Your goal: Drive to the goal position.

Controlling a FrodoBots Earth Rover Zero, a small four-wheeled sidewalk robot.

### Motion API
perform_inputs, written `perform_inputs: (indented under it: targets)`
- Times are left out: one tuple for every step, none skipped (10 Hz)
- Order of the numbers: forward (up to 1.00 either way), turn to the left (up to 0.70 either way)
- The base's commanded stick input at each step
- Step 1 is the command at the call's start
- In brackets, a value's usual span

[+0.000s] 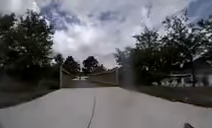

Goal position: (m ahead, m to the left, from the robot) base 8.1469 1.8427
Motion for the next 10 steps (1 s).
perform_inputs:
  targets:
    - [0.59, 0.15]
    - [0.59, 0.15]
    - [0.59, 0.06]
    - [0.59, 0.01]
    - [0.59, 0.01]
    - [0.59, 0.01]
    - [0.59, 0.01]
    - [0.59, 0.01]
    - [0.59, 0.01]
    - [0.59, 0.01]
